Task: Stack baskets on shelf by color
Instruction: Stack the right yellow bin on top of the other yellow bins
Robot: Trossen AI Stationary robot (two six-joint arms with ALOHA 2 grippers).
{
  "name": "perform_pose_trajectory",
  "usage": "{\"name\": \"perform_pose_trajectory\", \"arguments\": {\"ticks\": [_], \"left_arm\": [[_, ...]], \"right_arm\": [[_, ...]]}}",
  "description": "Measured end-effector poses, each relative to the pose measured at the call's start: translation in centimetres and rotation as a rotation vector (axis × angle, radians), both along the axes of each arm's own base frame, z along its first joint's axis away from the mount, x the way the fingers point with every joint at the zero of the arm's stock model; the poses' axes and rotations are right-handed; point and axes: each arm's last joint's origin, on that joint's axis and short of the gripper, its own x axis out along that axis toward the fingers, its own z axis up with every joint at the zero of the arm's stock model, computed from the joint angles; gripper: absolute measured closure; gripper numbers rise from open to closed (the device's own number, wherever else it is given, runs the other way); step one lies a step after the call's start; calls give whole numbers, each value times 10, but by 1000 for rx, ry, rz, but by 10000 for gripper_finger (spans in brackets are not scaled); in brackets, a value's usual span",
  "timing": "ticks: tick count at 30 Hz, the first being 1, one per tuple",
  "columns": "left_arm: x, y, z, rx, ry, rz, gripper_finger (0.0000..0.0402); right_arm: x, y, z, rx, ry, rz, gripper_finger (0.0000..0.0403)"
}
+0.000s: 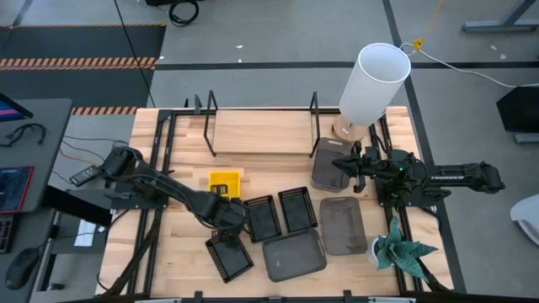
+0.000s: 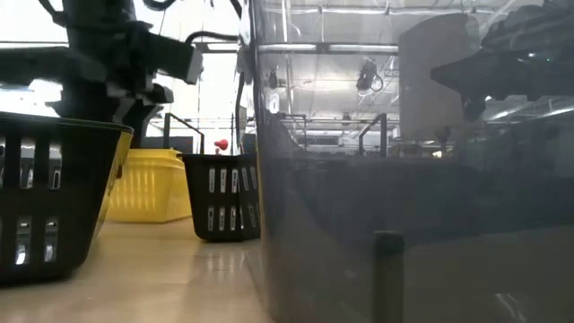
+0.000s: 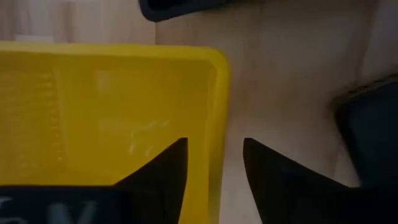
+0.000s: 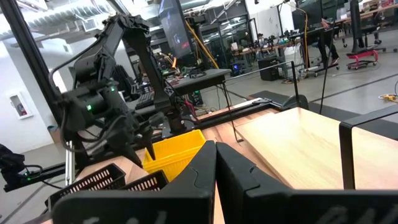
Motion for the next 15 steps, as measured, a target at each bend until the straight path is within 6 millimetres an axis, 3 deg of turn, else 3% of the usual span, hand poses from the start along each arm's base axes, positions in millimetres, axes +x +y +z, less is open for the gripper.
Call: {"name": "perform_pose_trajectory", "arguments": {"ticks": [8,15], "left_arm": [[5,-2,-7,-2,-3,-36,281],[7,-2,-7,-7,-15,-52,285]], "right_arm": [[0,0,0,0,0,0,389],[0,0,0,0,1,0,389]]}}
